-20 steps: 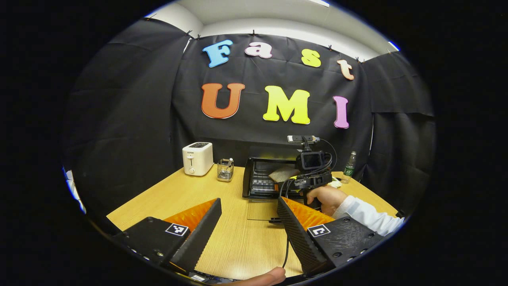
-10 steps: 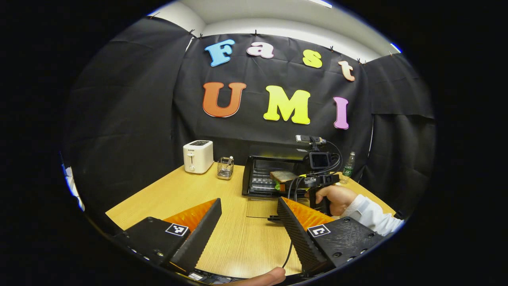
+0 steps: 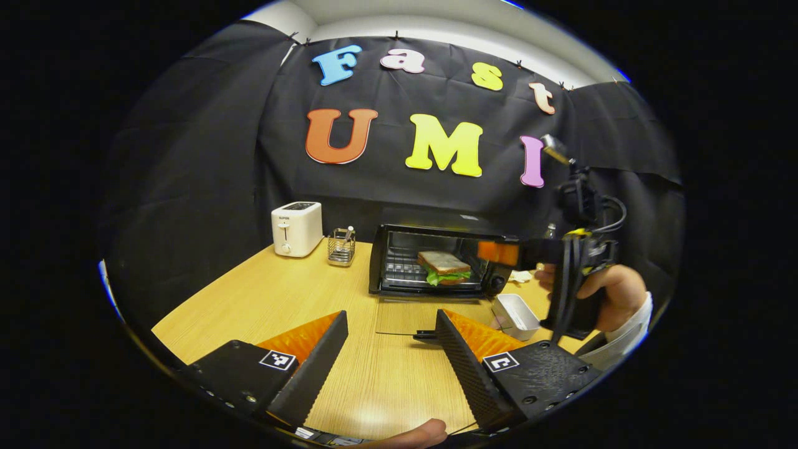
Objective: Open the electric oven with the left hand, put the food in, and close the electric oven.
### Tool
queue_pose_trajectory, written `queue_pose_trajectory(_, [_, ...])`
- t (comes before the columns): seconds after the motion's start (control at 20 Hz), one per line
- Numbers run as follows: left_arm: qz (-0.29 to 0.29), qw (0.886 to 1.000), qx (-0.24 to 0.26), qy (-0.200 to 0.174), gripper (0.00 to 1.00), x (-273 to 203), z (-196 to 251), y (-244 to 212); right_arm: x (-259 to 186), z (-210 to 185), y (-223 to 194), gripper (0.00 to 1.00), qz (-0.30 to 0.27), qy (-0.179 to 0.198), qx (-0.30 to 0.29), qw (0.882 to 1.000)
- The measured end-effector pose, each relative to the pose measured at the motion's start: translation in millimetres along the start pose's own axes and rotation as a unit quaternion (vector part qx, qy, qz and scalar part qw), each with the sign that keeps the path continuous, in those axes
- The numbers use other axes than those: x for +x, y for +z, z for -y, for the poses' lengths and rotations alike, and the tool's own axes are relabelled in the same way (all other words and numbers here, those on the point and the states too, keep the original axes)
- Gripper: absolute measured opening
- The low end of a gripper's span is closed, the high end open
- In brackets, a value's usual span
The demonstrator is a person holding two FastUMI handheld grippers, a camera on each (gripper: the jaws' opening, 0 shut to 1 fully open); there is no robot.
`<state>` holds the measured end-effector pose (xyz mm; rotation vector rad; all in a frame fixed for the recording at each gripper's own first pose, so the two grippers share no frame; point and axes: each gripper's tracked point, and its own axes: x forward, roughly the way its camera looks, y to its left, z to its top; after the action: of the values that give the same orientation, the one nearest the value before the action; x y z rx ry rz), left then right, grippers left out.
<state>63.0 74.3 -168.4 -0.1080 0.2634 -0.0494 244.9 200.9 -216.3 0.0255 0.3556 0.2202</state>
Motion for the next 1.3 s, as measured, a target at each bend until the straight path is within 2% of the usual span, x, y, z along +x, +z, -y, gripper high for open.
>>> queue_pose_trajectory(0.2, [-0.035, 0.999, 0.011, -0.013, 0.93, 32.2, 15.2, -23.8, -61.3, 16.7, 41.6, 1.0, 0.087, 0.0, -0.017, 0.996])
queue_pose_trajectory(0.4, [-0.083, 0.996, 0.022, -0.026, 0.94, 63.8, 40.6, -56.8, -117.0, 59.7, 57.7, 1.0, 0.122, -0.031, 0.03, 0.992])
queue_pose_trajectory(0.5, [-0.106, 0.993, 0.026, -0.036, 0.93, 74.4, 55.1, -73.0, -137.5, 82.0, 65.1, 1.0, 0.13, -0.043, 0.035, 0.99])
queue_pose_trajectory(0.75, [-0.16, 0.985, 0.036, -0.046, 0.94, 99.6, 93.7, -106.2, -176.9, 125.2, 71.7, 1.0, 0.152, -0.079, 0.01, 0.985])
queue_pose_trajectory(0.95, [-0.188, 0.98, 0.044, -0.041, 0.94, 112.0, 107.7, -122.8, -209.1, 149.6, 76.4, 1.0, 0.175, -0.102, -0.011, 0.979])
queue_pose_trajectory(1.3, [-0.215, 0.975, 0.05, -0.018, 0.93, 130.8, 107.1, -133.5, -229.8, 198.8, 73.6, 1.0, 0.196, -0.115, 0.025, 0.973])
